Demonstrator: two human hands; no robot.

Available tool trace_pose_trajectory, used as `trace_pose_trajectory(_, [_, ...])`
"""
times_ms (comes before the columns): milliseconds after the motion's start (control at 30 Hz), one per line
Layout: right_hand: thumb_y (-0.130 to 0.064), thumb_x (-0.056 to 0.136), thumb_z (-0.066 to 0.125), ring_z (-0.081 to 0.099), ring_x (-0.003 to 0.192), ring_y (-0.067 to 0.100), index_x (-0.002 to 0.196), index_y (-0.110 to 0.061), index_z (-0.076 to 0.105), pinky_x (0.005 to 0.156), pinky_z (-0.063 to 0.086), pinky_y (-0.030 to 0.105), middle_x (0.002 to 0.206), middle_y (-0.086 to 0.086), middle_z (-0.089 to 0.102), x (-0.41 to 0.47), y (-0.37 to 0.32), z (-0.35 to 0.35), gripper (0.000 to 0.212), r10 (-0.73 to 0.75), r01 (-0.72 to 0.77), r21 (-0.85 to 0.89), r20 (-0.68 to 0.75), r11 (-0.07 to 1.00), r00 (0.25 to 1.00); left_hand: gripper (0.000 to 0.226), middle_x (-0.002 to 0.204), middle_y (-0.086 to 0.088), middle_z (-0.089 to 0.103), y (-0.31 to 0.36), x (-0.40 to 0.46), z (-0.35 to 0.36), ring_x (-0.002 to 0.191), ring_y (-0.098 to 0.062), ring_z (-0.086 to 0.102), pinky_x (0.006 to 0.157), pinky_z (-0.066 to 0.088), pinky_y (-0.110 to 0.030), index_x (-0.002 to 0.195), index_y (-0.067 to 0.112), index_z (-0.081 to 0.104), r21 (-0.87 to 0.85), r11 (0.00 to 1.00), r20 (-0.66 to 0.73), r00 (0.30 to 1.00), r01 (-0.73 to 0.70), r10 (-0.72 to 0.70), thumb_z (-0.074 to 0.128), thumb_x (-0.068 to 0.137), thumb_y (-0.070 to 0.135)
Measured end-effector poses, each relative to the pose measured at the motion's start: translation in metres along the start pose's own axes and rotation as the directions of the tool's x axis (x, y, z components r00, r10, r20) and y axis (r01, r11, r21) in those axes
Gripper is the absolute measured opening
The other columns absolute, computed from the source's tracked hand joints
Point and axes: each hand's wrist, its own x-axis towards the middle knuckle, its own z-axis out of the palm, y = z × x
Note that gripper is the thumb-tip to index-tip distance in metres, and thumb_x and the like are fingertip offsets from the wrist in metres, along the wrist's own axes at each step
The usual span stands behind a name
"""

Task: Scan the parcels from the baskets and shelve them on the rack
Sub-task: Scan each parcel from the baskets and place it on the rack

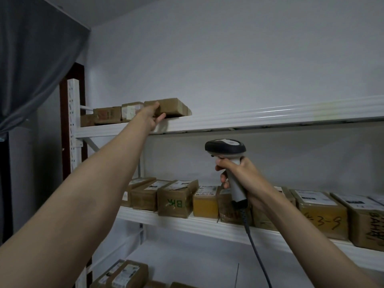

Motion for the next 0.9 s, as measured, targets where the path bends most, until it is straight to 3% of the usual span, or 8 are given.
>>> trace_pose_trajectory(100, [-0.020, 0.094, 0.070, 0.061, 0.059, 0.011, 0.117, -0.007, 0.062, 0.052, 0.053, 0.025, 0.091, 0.007, 0.070, -0.004, -0.001, -0.001, 0.027, -0.008, 0.008, -0.012, 0.006, 1.000, 1.000, 0.071, 0.152, -0.016, 0.043, -0.015, 0.002, -0.001, 0.124, -0.029, 0.061, 0.091, 0.059, -0.037, 0.151, 0.008, 0.035, 0.140, 0.987, -0.066, 0.994, -0.082, 0.092, 0.073, 0.093, 0.014])
trace_pose_trajectory(167, [-0.019, 0.094, 0.069, 0.061, 0.060, 0.011, 0.115, -0.008, 0.062, 0.053, 0.054, 0.025, 0.090, 0.006, 0.070, -0.005, -0.003, 0.000, 0.025, -0.015, 0.016, -0.023, 0.012, 1.000, 1.000, 0.087, 0.156, -0.015, 0.029, -0.028, 0.001, -0.002, 0.128, -0.032, 0.054, 0.104, 0.051, -0.039, 0.154, 0.010, 0.027, 0.504, 0.833, -0.146, 0.928, -0.227, 0.342, 0.080, 0.086, 0.025])
trace_pose_trajectory(267, [-0.019, 0.094, 0.069, 0.061, 0.060, 0.012, 0.115, -0.009, 0.061, 0.054, 0.054, 0.026, 0.090, 0.006, 0.070, -0.006, -0.003, 0.003, 0.024, -0.020, 0.021, -0.025, 0.021, 0.999, 1.000, 0.072, 0.158, -0.011, 0.022, -0.048, -0.001, -0.005, 0.140, -0.033, 0.036, 0.111, 0.039, -0.041, 0.150, 0.021, 0.038, 0.839, 0.202, 0.226, 0.661, -0.506, 0.716, 0.075, 0.088, 0.026])
trace_pose_trajectory(333, [-0.019, 0.094, 0.069, 0.062, 0.060, 0.011, 0.116, -0.011, 0.062, 0.053, 0.054, 0.025, 0.090, 0.006, 0.070, -0.007, -0.001, 0.005, 0.024, -0.021, 0.021, -0.019, 0.023, 1.000, 1.000, 0.067, 0.165, -0.010, 0.015, -0.054, 0.002, -0.004, 0.150, -0.036, 0.020, 0.120, 0.027, -0.049, 0.154, 0.026, 0.036, 0.803, -0.235, 0.552, 0.535, -0.548, 0.639, 0.066, 0.094, 0.028])
trace_pose_trajectory(400, [-0.019, 0.094, 0.070, 0.061, 0.060, 0.012, 0.115, -0.011, 0.063, 0.052, 0.053, 0.026, 0.090, 0.006, 0.070, -0.009, 0.001, 0.008, 0.023, -0.022, 0.023, -0.016, 0.024, 1.000, 0.999, 0.058, 0.169, -0.007, 0.007, -0.056, 0.009, 0.001, 0.154, -0.040, 0.007, 0.123, 0.017, -0.059, 0.156, 0.029, 0.032, 0.731, -0.443, 0.682, 0.533, -0.519, 0.500, 0.052, 0.102, 0.036])
trace_pose_trajectory(567, [-0.017, 0.094, 0.070, 0.061, 0.057, 0.012, 0.112, -0.010, 0.062, 0.051, 0.054, 0.024, 0.090, 0.007, 0.070, -0.009, 0.007, 0.007, 0.021, -0.002, 0.003, -0.023, 0.011, 1.000, 1.000, 0.040, 0.160, -0.012, 0.021, -0.051, 0.011, 0.005, 0.147, -0.040, 0.017, 0.116, 0.025, -0.061, 0.143, 0.018, 0.052, 0.735, -0.498, 0.667, 0.627, -0.461, 0.403, 0.049, 0.103, 0.026])
trace_pose_trajectory(733, [-0.017, 0.094, 0.069, 0.062, 0.058, 0.013, 0.111, -0.011, 0.064, 0.051, 0.054, 0.025, 0.092, 0.009, 0.070, -0.009, 0.008, 0.003, 0.019, -0.019, 0.018, -0.069, -0.009, 0.997, 1.000, 0.051, 0.153, -0.015, 0.026, -0.036, 0.010, 0.001, 0.133, -0.039, 0.032, 0.100, 0.043, -0.048, 0.145, 0.012, 0.046, 0.709, -0.580, 0.664, 0.658, -0.402, 0.355, 0.056, 0.095, 0.008])
trace_pose_trajectory(900, [-0.017, 0.094, 0.069, 0.061, 0.059, 0.013, 0.112, -0.008, 0.063, 0.052, 0.054, 0.025, 0.093, 0.009, 0.069, -0.009, 0.004, 0.004, 0.021, -0.021, 0.020, -0.077, -0.008, 0.997, 1.000, 0.046, 0.153, -0.015, 0.026, -0.027, 0.024, -0.008, 0.134, -0.038, 0.031, 0.107, 0.039, -0.049, 0.144, 0.010, 0.047, 0.734, -0.572, 0.613, 0.721, -0.367, 0.324, 0.050, 0.098, 0.009])
